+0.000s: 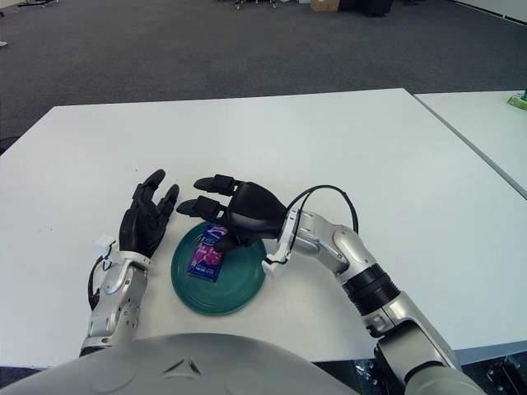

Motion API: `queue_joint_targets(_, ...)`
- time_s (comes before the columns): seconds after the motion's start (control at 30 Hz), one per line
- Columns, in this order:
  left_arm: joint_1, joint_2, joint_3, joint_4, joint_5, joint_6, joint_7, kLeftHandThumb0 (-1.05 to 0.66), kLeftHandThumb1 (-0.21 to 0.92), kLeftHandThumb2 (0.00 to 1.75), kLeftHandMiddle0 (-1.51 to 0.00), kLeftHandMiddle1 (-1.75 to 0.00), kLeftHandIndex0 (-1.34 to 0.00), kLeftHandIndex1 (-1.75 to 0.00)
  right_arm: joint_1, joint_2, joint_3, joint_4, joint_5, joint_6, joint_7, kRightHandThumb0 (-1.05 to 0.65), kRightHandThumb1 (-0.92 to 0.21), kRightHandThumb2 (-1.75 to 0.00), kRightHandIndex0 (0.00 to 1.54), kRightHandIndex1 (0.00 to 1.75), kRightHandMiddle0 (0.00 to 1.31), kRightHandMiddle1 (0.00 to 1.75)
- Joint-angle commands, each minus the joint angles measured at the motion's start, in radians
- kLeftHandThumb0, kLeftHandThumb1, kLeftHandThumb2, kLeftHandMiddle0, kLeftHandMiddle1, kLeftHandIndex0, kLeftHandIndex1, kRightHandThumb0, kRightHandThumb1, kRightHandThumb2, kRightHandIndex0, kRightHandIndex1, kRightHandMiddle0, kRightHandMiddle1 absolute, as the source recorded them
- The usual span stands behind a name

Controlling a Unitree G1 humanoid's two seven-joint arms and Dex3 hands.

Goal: Put the gum into the plate.

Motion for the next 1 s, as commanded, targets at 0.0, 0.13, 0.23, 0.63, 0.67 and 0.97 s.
queue_joint_targets(0.0, 0.008, -0.008, -0.006, -0.019, 0.014, -0.017, -0.008, -0.92, 0.92, 1.1, -0.29, 0.0, 0.0, -0.5, 0.002, 0.021, -0.012, 0.032, 0.028, -0.015, -0.051, -0.95, -0.92, -0.99, 0.07, 0.0, 0.0, 0.21)
queue_joint_targets(0.13, 0.018, 0.008, -0.011, -0.029, 0.019, -0.014, -0.021, -0.94, 0.92, 1.12, -0.24, 0.0, 0.0, -0.42, 0.002, 0.028, -0.014, 0.059, 0.057, -0.033, -0.069, -1.0, -0.92, -1.02, 0.07, 0.0, 0.0, 0.2)
queue_joint_targets(0.23, 0.021, 0.016, -0.013, -0.029, 0.024, -0.017, -0.031, -0.94, 0.92, 1.12, -0.23, 0.0, 0.0, -0.41, 0.003, 0.034, -0.019, 0.07, 0.063, -0.039, -0.084, -1.02, -0.92, -1.03, 0.07, 0.0, 0.0, 0.2)
queue_joint_targets(0.63, 0.034, 0.05, -0.027, -0.03, 0.093, -0.085, -0.062, -0.99, 0.92, 1.12, -0.18, 0.0, 0.0, -0.32, 0.041, 0.111, -0.032, 0.176, 0.383, 0.013, 0.004, -0.96, -0.92, -1.07, 0.1, 0.01, 0.0, 0.24)
queue_joint_targets(0.67, 0.034, 0.052, -0.028, -0.03, 0.107, -0.09, -0.056, -0.99, 0.92, 1.12, -0.18, 0.0, 0.0, -0.32, 0.043, 0.119, -0.036, 0.188, 0.416, 0.023, 0.018, -0.96, -0.92, -1.07, 0.1, 0.01, 0.0, 0.24)
queue_joint_targets(0.97, 0.062, 0.045, -0.028, -0.055, 0.214, -0.096, 0.015, -1.04, 0.92, 1.1, -0.15, 0.0, 0.0, -0.33, 0.07, 0.21, -0.128, 0.219, 0.682, 0.202, 0.108, -0.93, -0.92, -1.03, 0.07, 0.0, 0.0, 0.09)
